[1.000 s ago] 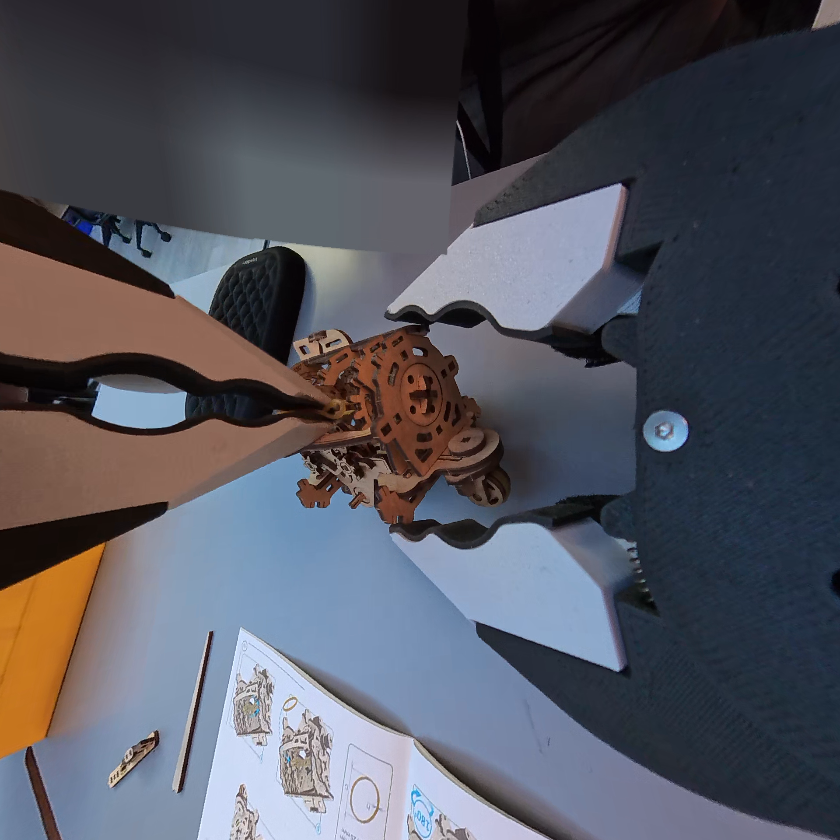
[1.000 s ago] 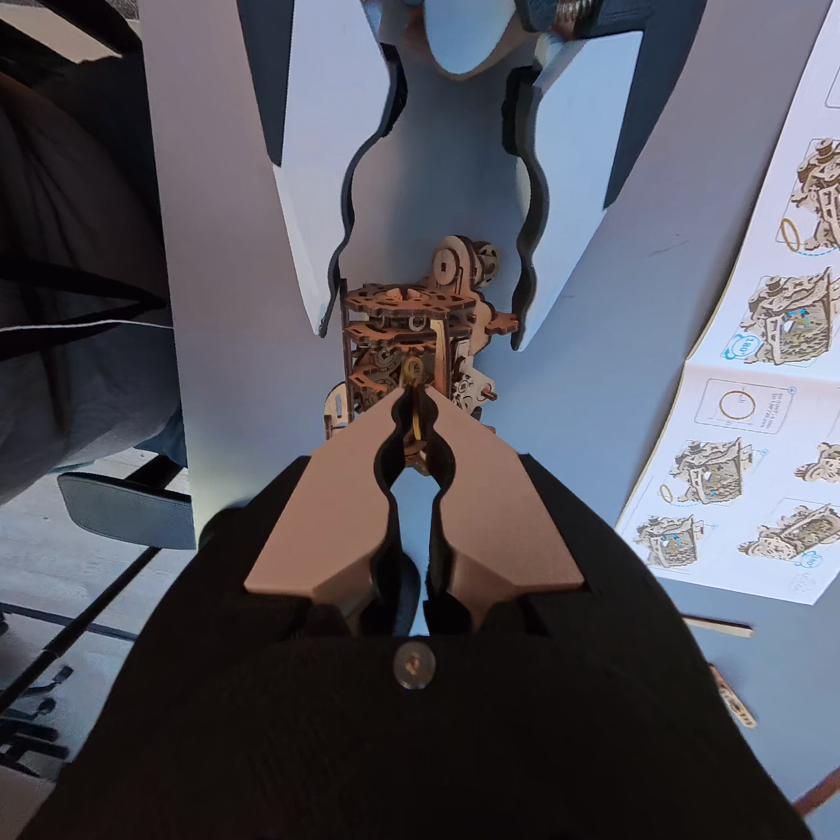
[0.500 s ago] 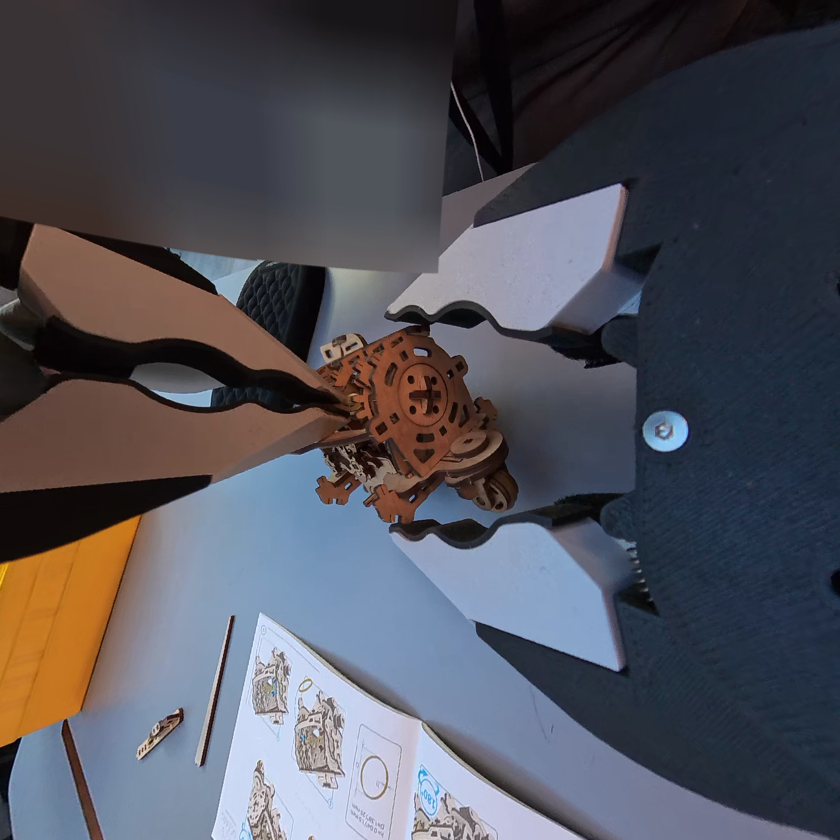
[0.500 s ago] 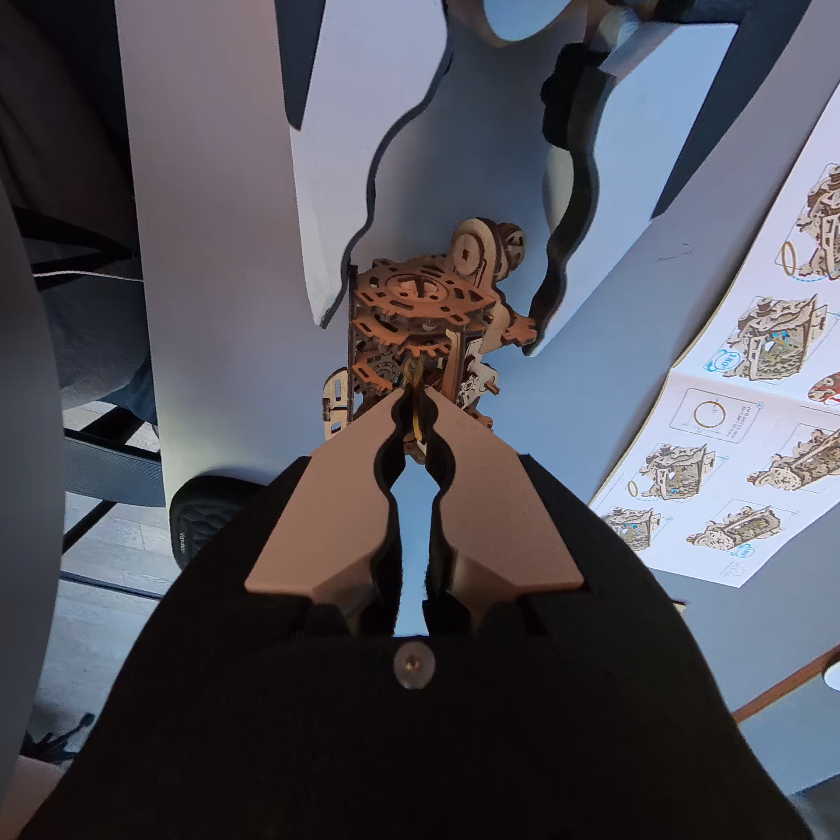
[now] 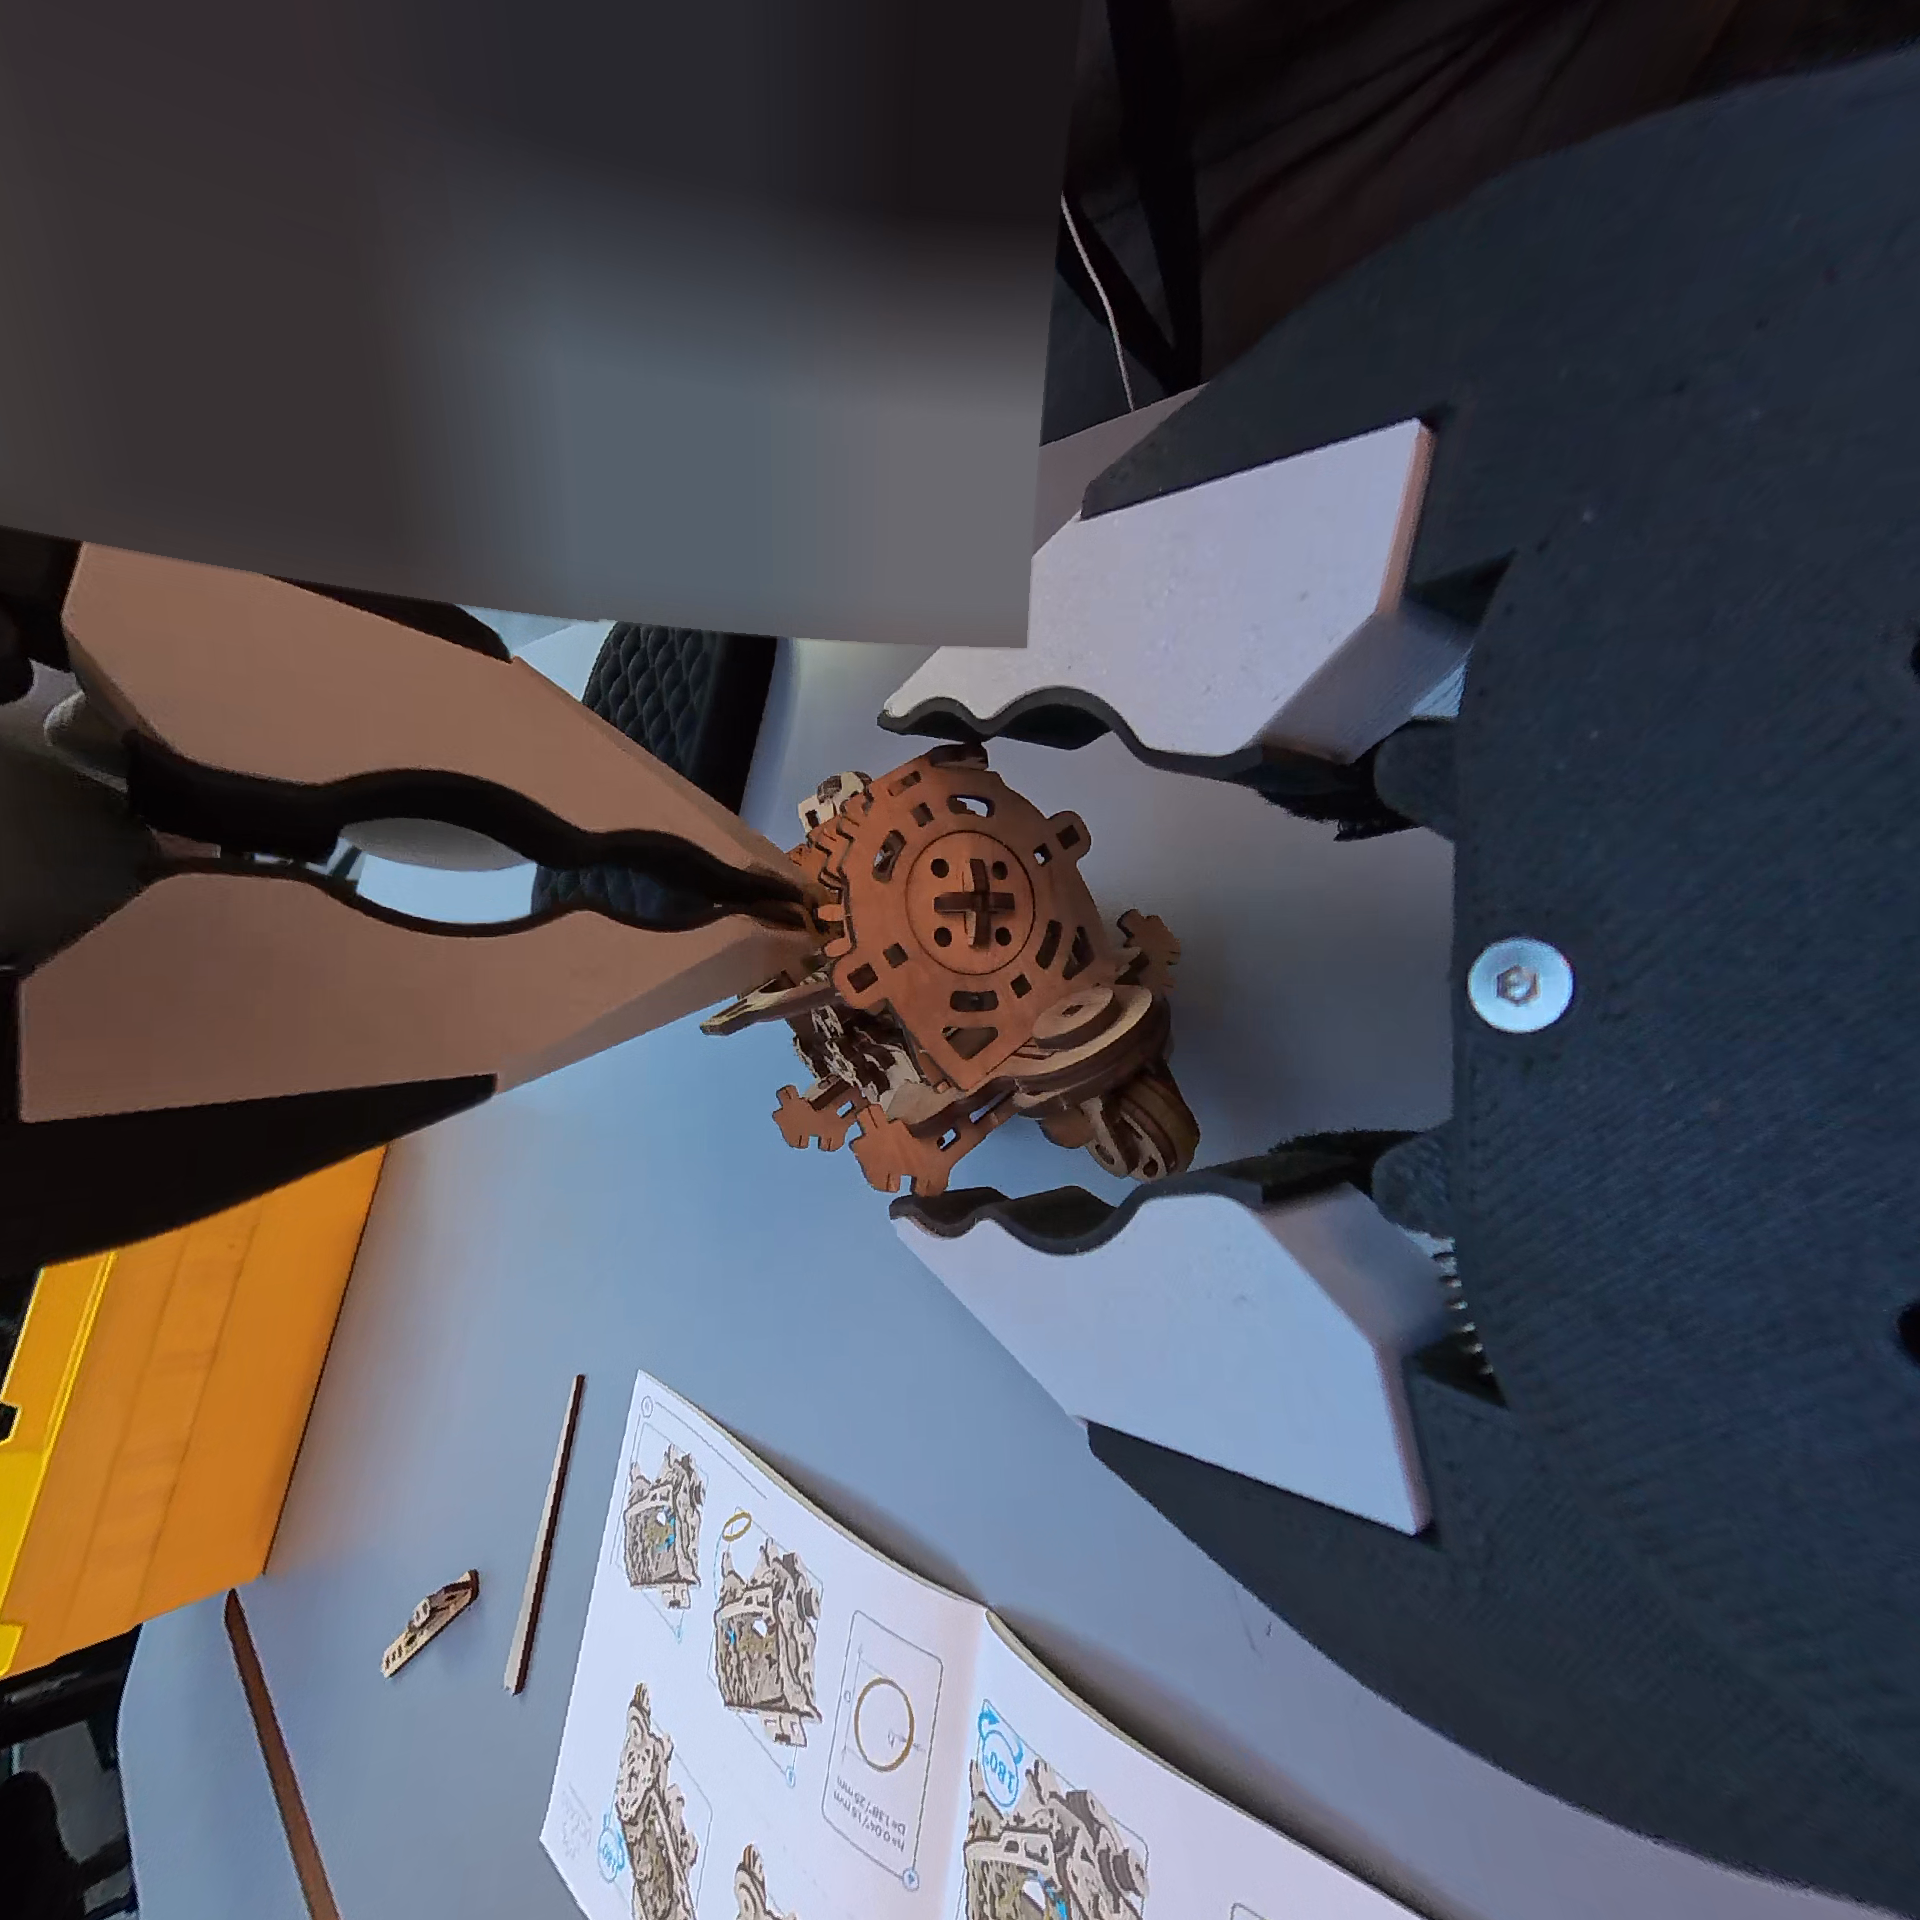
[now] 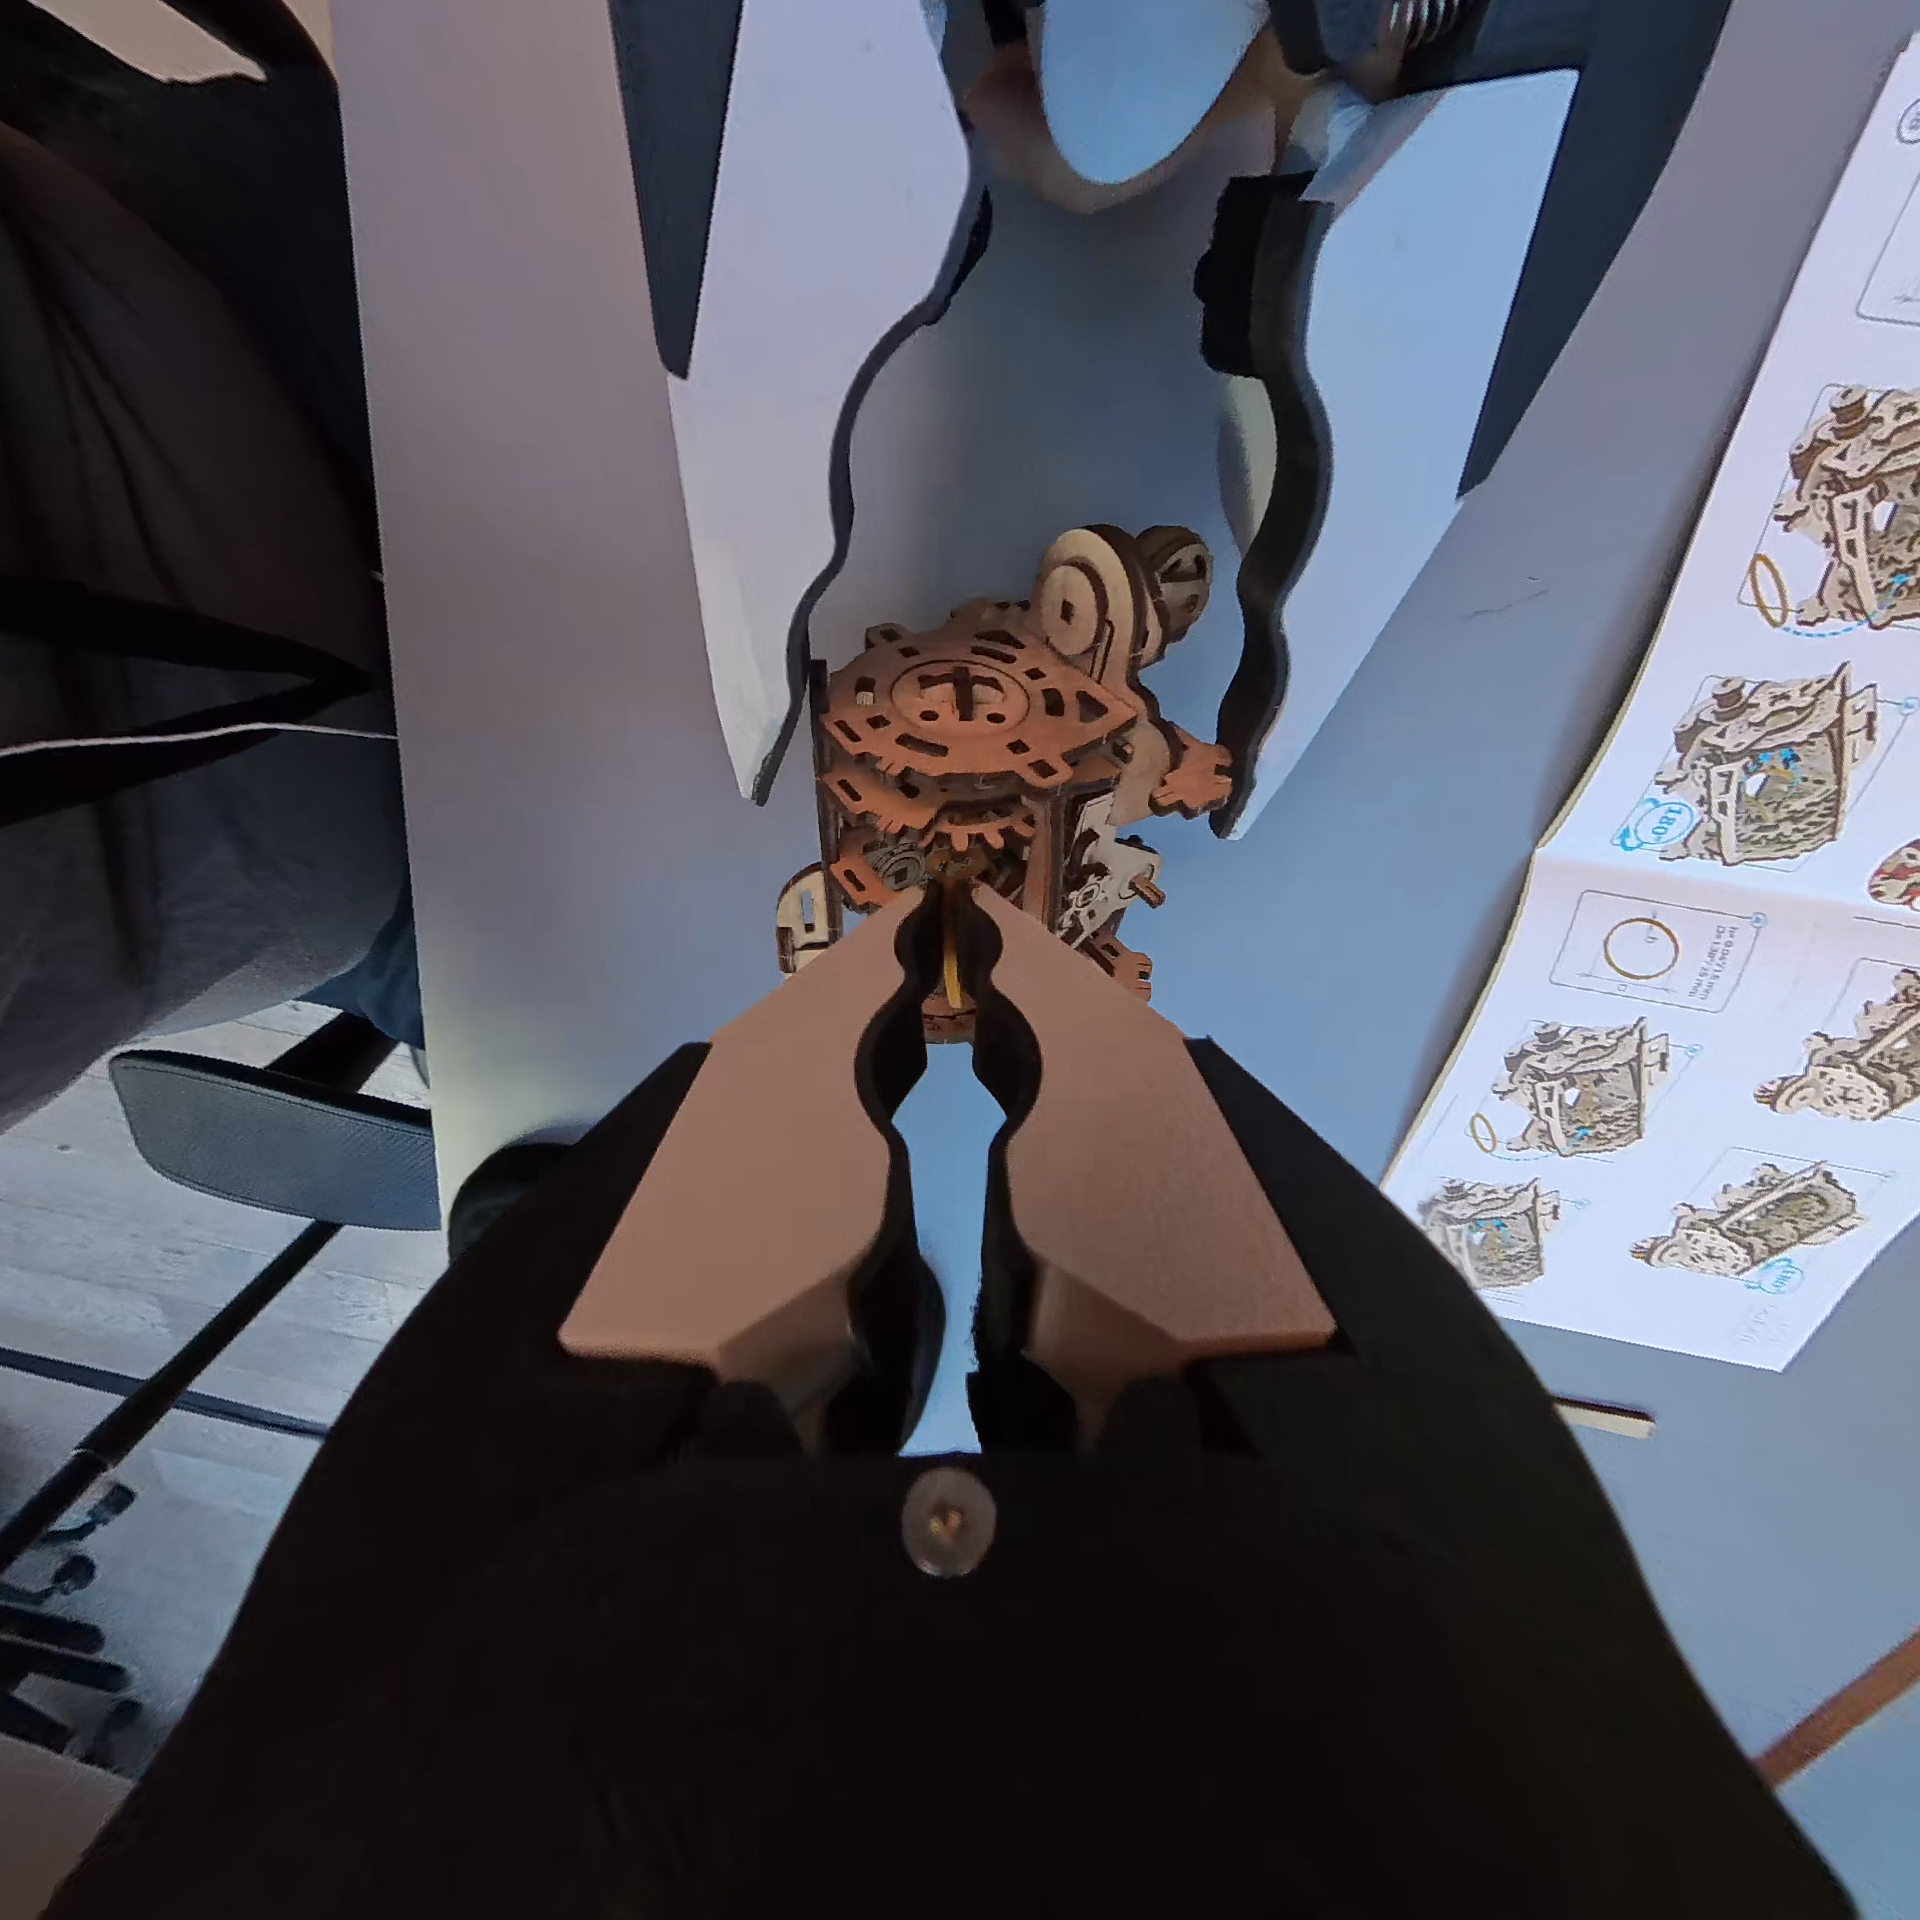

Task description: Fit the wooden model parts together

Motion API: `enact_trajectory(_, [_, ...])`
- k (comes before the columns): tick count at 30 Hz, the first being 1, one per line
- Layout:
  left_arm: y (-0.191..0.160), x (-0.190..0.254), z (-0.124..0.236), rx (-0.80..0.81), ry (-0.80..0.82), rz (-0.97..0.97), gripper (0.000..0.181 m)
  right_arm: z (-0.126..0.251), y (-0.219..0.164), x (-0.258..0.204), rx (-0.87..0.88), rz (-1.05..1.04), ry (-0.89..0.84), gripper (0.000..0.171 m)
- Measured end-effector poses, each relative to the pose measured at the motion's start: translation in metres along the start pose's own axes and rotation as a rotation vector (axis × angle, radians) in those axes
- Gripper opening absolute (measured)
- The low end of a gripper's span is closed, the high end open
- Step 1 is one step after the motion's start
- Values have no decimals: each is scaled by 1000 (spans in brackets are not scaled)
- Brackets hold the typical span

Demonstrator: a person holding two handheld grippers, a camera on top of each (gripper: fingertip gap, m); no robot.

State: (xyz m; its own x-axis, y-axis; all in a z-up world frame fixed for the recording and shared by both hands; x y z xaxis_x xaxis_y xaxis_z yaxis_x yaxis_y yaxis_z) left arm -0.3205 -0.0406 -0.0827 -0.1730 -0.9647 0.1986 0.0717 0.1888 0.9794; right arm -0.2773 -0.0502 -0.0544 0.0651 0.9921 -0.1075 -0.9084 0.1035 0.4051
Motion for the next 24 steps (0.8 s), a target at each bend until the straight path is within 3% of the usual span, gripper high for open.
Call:
enact_trajectory(1, [0,0,0,0,0,-2,85,-1,0,1,3,-17,1,0])
enact_trajectory(13, [-1,-2,1,0,-3,19,85,-6,-1,4,1,-150,40,0])
enact_trajectory(24, [-2,-5,3,12,-7,79,85,-3,-1,10,-40,-145,25,0])
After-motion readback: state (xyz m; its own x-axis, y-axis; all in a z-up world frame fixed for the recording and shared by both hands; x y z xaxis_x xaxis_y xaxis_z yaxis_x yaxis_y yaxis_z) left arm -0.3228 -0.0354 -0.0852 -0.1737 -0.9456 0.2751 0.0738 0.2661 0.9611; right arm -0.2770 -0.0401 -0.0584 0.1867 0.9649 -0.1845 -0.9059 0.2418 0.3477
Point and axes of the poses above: each gripper's, where its closed fingertips meet, z back along the fingers, y out of its top, x = y × z across the jaws, the point moved 4 cm from there along z, back along the fingers, and after that the axes turned 15 degrees about x, right-handed, at the moved point
